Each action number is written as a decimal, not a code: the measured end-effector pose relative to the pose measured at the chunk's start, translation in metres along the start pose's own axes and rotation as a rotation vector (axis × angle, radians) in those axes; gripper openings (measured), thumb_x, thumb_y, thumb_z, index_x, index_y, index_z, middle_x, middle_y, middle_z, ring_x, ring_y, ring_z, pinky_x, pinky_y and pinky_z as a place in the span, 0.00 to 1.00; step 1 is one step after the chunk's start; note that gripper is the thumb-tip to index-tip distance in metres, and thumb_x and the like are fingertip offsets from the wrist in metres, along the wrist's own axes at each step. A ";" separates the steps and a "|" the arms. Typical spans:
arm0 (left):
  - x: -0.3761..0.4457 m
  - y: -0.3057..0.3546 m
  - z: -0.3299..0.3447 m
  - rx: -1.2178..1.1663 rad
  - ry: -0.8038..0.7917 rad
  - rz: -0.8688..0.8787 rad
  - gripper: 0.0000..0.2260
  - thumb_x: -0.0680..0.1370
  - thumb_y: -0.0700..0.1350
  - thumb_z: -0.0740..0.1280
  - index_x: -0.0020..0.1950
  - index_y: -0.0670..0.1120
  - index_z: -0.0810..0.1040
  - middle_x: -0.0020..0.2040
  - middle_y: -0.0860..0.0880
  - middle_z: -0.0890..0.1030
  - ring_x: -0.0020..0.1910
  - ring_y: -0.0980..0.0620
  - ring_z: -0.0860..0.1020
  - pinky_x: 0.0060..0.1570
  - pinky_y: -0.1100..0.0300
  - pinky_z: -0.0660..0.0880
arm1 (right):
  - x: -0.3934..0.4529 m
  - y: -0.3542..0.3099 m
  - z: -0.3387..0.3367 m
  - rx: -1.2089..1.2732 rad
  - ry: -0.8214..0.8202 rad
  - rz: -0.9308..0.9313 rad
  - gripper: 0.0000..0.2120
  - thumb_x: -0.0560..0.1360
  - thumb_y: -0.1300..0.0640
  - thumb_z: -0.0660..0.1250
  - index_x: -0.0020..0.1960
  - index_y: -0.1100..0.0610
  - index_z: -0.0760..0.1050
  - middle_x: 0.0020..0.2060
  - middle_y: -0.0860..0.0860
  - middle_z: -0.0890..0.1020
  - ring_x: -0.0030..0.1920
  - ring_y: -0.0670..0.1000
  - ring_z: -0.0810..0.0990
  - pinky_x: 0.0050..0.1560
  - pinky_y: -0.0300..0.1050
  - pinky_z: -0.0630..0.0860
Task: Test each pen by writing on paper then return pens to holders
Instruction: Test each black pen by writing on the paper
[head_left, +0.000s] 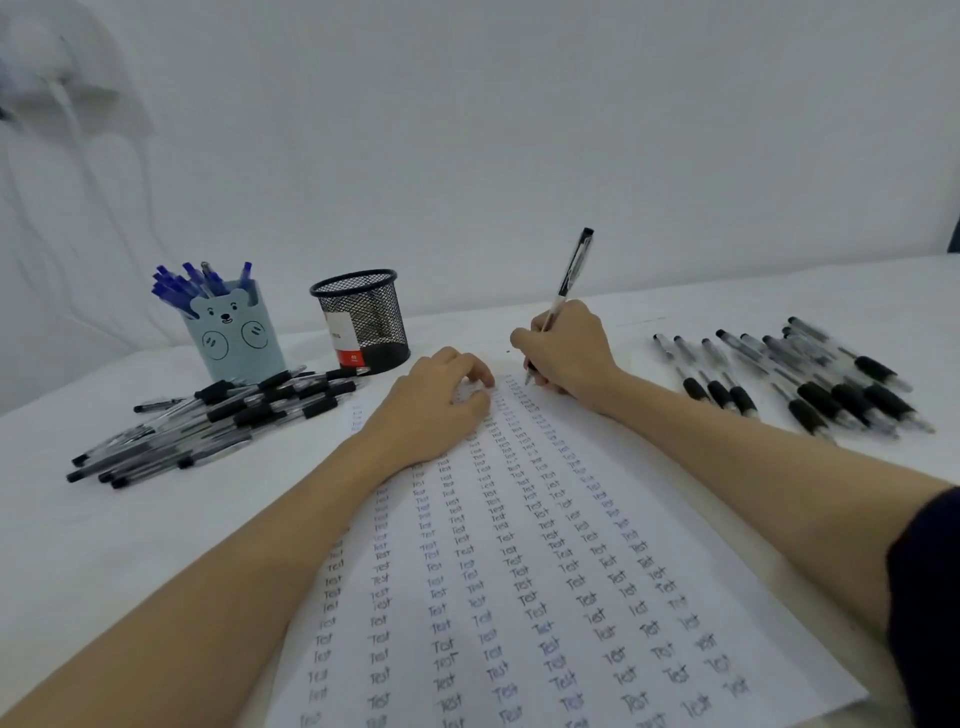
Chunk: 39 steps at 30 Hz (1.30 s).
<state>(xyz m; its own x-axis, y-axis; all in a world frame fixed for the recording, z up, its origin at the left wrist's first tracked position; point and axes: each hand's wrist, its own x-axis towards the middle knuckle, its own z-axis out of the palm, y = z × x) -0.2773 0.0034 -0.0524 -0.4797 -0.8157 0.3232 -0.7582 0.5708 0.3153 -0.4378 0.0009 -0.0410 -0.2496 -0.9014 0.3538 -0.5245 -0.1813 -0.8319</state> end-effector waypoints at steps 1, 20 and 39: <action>0.000 0.000 0.000 -0.006 0.004 0.000 0.08 0.78 0.47 0.61 0.57 0.51 0.74 0.52 0.54 0.69 0.58 0.52 0.70 0.60 0.51 0.68 | 0.001 0.000 0.001 -0.021 -0.005 -0.001 0.13 0.68 0.64 0.63 0.26 0.59 0.67 0.23 0.55 0.77 0.21 0.49 0.72 0.18 0.33 0.64; 0.000 -0.006 0.001 -0.052 0.009 0.022 0.09 0.79 0.49 0.61 0.57 0.51 0.75 0.54 0.53 0.71 0.58 0.53 0.71 0.58 0.55 0.68 | 0.003 0.002 0.000 -0.057 0.037 0.011 0.16 0.67 0.69 0.59 0.26 0.56 0.59 0.24 0.52 0.68 0.13 0.43 0.67 0.15 0.31 0.59; 0.001 -0.008 0.002 -0.062 0.021 0.026 0.07 0.78 0.49 0.61 0.54 0.52 0.76 0.52 0.53 0.72 0.56 0.53 0.72 0.59 0.54 0.68 | 0.004 0.002 0.001 -0.077 0.059 0.017 0.17 0.65 0.71 0.57 0.25 0.55 0.56 0.29 0.55 0.66 0.14 0.47 0.67 0.16 0.31 0.57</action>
<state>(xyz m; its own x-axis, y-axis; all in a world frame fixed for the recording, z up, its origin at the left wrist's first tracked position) -0.2732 -0.0021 -0.0563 -0.4887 -0.7989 0.3507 -0.7167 0.5968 0.3607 -0.4395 -0.0029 -0.0419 -0.3054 -0.8788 0.3667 -0.5802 -0.1337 -0.8035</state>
